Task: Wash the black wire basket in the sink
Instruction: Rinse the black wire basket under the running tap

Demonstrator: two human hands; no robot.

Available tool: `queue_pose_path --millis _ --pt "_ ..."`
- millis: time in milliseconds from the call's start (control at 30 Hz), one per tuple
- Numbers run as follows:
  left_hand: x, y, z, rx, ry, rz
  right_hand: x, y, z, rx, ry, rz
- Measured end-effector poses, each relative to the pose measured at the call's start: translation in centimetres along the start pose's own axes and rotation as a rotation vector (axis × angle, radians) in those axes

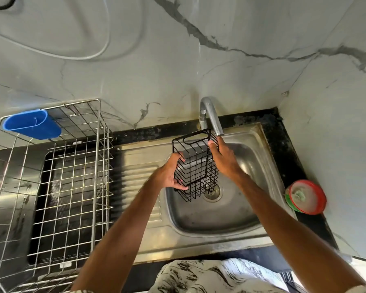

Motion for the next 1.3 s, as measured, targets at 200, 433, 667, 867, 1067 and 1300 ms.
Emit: queue_pose_path --millis 200,433,667,867,1067,1300 --pt "-0.8 0.0 -0.1 -0.015 0.025 -0.068 -0.9 2.9 1.2 0.254 0.474 -0.196" --pt "-2.1 -1.7 -0.5 -0.006 -0.014 -0.127 -1.9 3.8 3.0 0.306 0.451 -0.455" --pt "-3.4 -1.4 -1.8 0.040 -0.122 -0.194 -2.5 3.7 2.9 0.286 0.454 -0.405" --pt "-3.9 -1.6 -0.6 0.202 -0.094 0.090 -2.0 3.7 1.7 0.200 0.087 -0.141" --pt "2.2 -2.5 1.5 0.325 0.289 0.170 -1.7 3.4 0.6 -0.009 -0.204 0.045" --pt "4.8 -2.9 3.7 0.231 0.293 0.113 -3.5 3.1 -0.7 -0.011 -0.247 0.047"
Point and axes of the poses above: each hand's wrist, its own y-axis towards the middle knuckle, its own x-axis out of the palm, z = x × y, the point moved 2 cm from there along y, towards the middle knuckle, and after that the axes turned 4 degrees about z, right-handed, at the moved point
